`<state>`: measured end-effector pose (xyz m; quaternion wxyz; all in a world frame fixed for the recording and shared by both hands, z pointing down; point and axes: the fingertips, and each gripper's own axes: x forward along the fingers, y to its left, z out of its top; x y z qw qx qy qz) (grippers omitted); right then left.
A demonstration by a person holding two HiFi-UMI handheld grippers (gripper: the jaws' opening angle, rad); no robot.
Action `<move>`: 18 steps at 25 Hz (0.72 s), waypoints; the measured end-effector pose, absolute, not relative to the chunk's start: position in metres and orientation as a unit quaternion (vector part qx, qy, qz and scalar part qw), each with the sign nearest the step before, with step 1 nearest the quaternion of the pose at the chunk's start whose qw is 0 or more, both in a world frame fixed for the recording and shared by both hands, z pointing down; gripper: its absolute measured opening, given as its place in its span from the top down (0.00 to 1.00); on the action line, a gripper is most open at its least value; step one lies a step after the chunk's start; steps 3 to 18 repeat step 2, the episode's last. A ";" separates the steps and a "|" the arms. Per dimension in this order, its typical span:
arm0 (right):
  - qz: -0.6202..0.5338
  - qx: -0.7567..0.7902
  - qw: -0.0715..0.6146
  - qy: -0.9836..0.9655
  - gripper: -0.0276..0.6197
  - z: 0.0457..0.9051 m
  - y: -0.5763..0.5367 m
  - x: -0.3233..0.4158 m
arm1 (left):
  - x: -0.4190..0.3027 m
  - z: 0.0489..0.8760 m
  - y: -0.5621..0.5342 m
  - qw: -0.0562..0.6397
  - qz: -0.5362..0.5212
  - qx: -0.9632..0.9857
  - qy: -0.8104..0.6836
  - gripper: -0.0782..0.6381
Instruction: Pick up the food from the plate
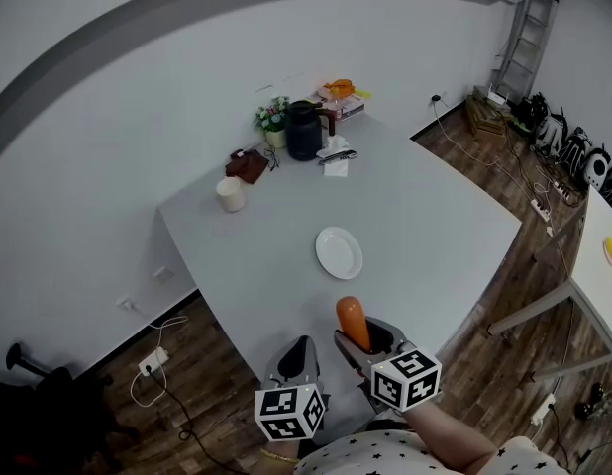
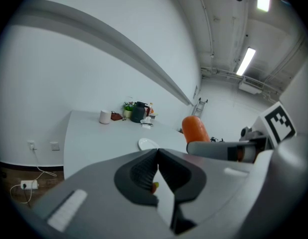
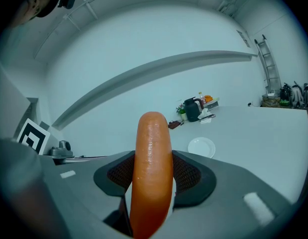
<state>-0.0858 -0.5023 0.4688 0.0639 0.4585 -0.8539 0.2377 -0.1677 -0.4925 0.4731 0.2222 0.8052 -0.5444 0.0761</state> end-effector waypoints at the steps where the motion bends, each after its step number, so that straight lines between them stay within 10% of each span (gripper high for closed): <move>1: 0.238 0.459 0.064 -0.854 0.62 0.468 -0.502 -0.085 | -0.167 0.473 -0.493 0.222 0.076 0.805 -0.544 0.88; 18: 0.238 0.459 0.064 -0.854 0.62 0.468 -0.503 -0.085 | -0.167 0.472 -0.493 0.222 0.076 0.806 -0.544 0.88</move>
